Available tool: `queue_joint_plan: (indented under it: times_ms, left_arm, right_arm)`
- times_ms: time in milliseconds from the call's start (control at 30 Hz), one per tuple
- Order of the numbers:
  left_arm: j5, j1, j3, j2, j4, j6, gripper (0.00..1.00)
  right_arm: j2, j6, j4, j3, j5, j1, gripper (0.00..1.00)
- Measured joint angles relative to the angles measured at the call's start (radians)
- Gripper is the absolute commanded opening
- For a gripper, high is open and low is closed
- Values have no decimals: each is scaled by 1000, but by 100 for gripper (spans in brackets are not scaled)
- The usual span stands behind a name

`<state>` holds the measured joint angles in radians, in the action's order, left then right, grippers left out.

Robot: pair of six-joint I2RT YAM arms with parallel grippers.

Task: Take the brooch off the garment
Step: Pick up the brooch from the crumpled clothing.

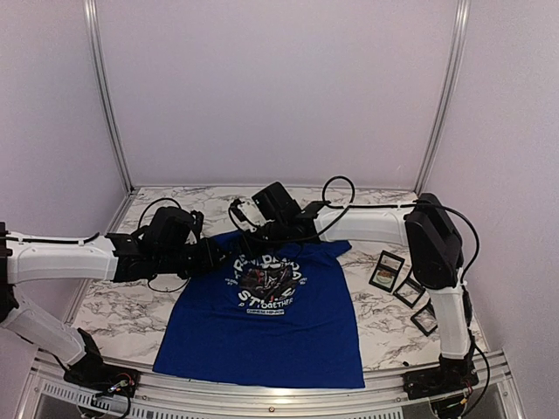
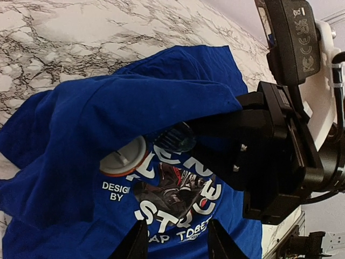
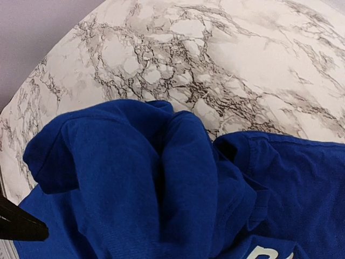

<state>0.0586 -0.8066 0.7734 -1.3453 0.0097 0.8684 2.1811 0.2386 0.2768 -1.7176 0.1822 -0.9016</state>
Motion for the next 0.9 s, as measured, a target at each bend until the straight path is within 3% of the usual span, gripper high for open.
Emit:
queue_joint_plan:
  times_ms: [533, 900]
  left_arm:
    - [-60, 53, 34, -143, 213, 83, 39]
    - [-136, 40, 29, -115, 225, 141, 29]
  right_arm:
    - [-63, 5, -59, 113, -14, -14, 0]
    - [-73, 6, -67, 113, -27, -25, 0]
